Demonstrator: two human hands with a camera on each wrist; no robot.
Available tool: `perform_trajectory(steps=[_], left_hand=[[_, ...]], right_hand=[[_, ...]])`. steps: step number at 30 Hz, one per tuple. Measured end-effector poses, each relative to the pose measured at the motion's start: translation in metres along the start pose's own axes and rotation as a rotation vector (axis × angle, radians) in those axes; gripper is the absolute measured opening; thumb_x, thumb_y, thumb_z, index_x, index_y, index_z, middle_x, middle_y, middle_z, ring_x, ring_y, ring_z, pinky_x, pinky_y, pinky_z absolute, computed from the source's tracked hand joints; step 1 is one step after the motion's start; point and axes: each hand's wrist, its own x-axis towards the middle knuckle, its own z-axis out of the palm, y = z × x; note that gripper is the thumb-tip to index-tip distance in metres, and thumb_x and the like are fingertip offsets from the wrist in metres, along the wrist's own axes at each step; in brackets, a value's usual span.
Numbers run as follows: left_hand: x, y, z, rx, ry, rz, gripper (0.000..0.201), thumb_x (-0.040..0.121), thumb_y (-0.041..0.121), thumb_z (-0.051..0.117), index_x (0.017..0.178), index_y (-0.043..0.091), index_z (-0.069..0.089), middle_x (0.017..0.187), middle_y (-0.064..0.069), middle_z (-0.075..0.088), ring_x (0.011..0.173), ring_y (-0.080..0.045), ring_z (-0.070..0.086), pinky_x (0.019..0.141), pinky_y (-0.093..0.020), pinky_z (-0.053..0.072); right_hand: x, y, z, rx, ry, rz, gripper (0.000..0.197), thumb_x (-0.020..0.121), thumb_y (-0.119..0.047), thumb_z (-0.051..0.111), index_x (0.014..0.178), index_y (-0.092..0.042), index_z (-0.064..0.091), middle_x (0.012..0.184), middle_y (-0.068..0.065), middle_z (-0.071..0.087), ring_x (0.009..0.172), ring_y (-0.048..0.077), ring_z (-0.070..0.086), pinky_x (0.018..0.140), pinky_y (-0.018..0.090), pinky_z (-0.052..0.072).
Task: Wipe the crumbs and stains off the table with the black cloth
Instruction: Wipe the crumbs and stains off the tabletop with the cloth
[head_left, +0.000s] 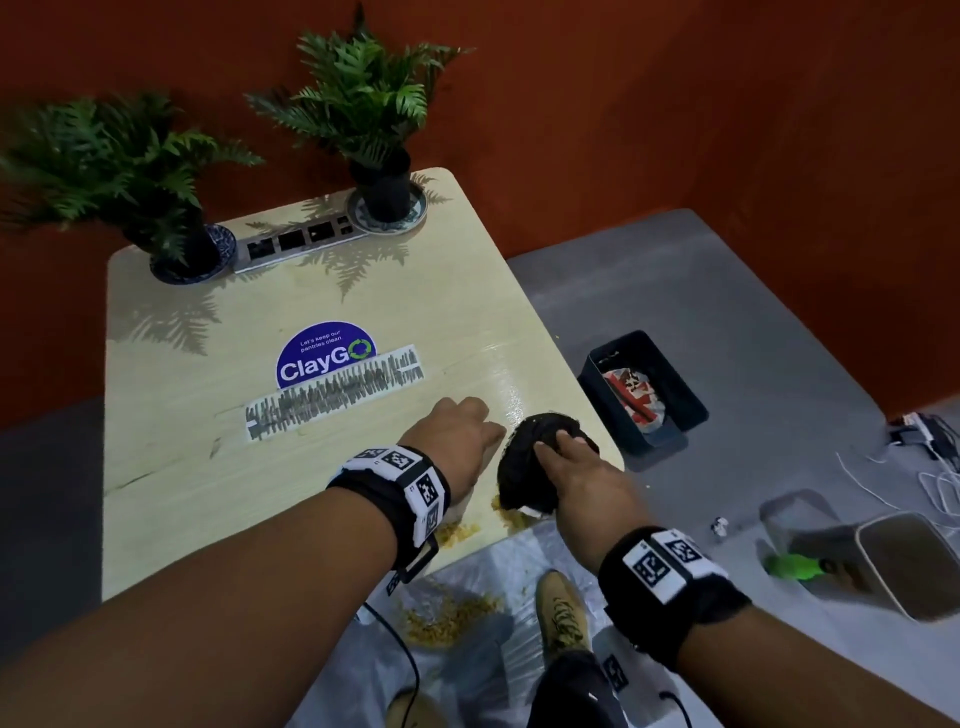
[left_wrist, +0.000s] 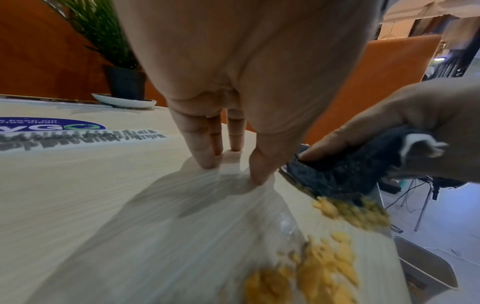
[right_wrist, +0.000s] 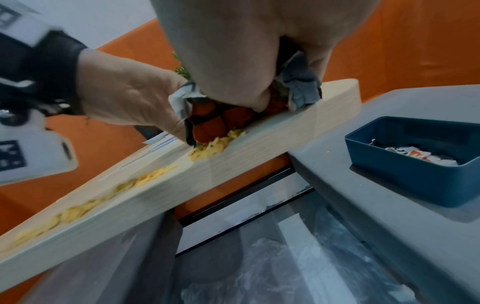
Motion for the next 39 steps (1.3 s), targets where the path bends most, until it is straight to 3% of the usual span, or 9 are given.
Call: perform_trajectory(steps=[7, 11, 16, 21, 24, 27, 30, 35, 39], left_hand=[[-0.009, -0.008, 0.002, 0.0, -0.02, 0.045, 0.041, 0.088, 0.011, 0.055, 0.127, 0.025, 0.056, 0.134, -0.005, 0.044, 0.119, -0.03, 0.041, 0.092, -0.046, 0.049], [-0.015, -0.015, 0.004, 0.004, -0.055, 0.079, 0.05, 0.082, 0.003, 0.057, 0.128, 0.022, 0.055, 0.134, -0.005, 0.043, 0.12, -0.03, 0.041, 0.092, -0.047, 0.049], [-0.028, -0.027, 0.011, -0.007, -0.025, 0.09, 0.04, 0.081, 0.002, 0.056, 0.116, 0.021, 0.061, 0.13, -0.002, 0.047, 0.112, -0.027, 0.044, 0.085, -0.044, 0.05], [-0.046, -0.052, 0.014, -0.067, 0.002, 0.116, 0.022, 0.074, 0.006, 0.06, 0.087, 0.023, 0.063, 0.109, 0.006, 0.053, 0.096, -0.021, 0.053, 0.072, -0.041, 0.053], [-0.055, -0.068, 0.007, -0.075, 0.059, 0.054, 0.025, 0.085, 0.018, 0.061, 0.107, 0.027, 0.066, 0.11, 0.0, 0.057, 0.097, -0.026, 0.06, 0.076, -0.042, 0.055], [-0.064, -0.077, -0.001, -0.001, -0.045, -0.008, 0.046, 0.086, 0.016, 0.062, 0.13, 0.025, 0.055, 0.124, -0.008, 0.05, 0.109, -0.032, 0.054, 0.087, -0.045, 0.052], [-0.072, -0.074, 0.0, 0.026, -0.061, 0.0, 0.04, 0.084, 0.013, 0.06, 0.123, 0.022, 0.058, 0.123, -0.01, 0.047, 0.108, -0.034, 0.051, 0.084, -0.048, 0.051], [-0.081, -0.074, 0.014, 0.02, -0.027, -0.008, 0.054, 0.079, 0.008, 0.065, 0.129, 0.025, 0.054, 0.124, -0.006, 0.045, 0.11, -0.031, 0.047, 0.086, -0.047, 0.051], [-0.086, -0.073, 0.016, 0.02, -0.03, -0.006, 0.04, 0.089, 0.017, 0.053, 0.129, 0.022, 0.053, 0.129, -0.007, 0.043, 0.113, -0.032, 0.044, 0.09, -0.045, 0.048]], right_hand=[[-0.029, -0.031, 0.021, 0.065, 0.02, -0.129, 0.061, 0.088, 0.003, 0.044, 0.145, -0.019, 0.04, 0.155, 0.012, 0.032, 0.144, 0.03, 0.029, 0.111, 0.039, 0.034], [-0.048, -0.046, 0.031, -0.006, 0.11, -0.27, 0.054, 0.064, 0.008, 0.066, 0.114, -0.013, 0.07, 0.122, 0.017, 0.066, 0.11, 0.037, 0.065, 0.082, 0.044, 0.057], [-0.058, -0.065, 0.024, -0.001, -0.079, -0.315, 0.048, 0.08, -0.001, 0.051, 0.122, -0.018, 0.064, 0.139, 0.007, 0.056, 0.126, 0.025, 0.053, 0.099, 0.034, 0.047], [-0.049, -0.08, -0.015, 0.181, -0.088, -0.239, 0.049, 0.081, 0.003, 0.052, 0.111, -0.031, 0.071, 0.111, -0.004, 0.073, 0.098, 0.015, 0.067, 0.087, 0.033, 0.054], [-0.012, -0.08, -0.039, 0.196, 0.049, -0.091, 0.037, 0.082, -0.005, 0.051, 0.106, -0.024, 0.072, 0.102, 0.006, 0.075, 0.093, 0.027, 0.066, 0.08, 0.037, 0.054], [0.025, -0.079, -0.03, 0.089, 0.027, -0.065, 0.033, 0.084, -0.016, 0.048, 0.109, -0.024, 0.068, 0.106, 0.009, 0.071, 0.095, 0.031, 0.063, 0.08, 0.039, 0.054], [0.031, -0.083, 0.001, -0.056, 0.015, -0.157, 0.044, 0.083, -0.016, 0.053, 0.125, -0.023, 0.061, 0.125, 0.014, 0.059, 0.106, 0.038, 0.056, 0.092, 0.041, 0.05], [0.008, -0.086, 0.051, -0.093, 0.073, -0.303, 0.042, 0.086, -0.022, 0.057, 0.128, -0.02, 0.058, 0.115, 0.016, 0.056, 0.093, 0.038, 0.055, 0.081, 0.041, 0.053], [-0.014, -0.094, 0.067, -0.021, 0.058, -0.366, 0.043, 0.088, -0.011, 0.056, 0.129, -0.02, 0.055, 0.118, 0.01, 0.054, 0.097, 0.035, 0.053, 0.079, 0.041, 0.053]])
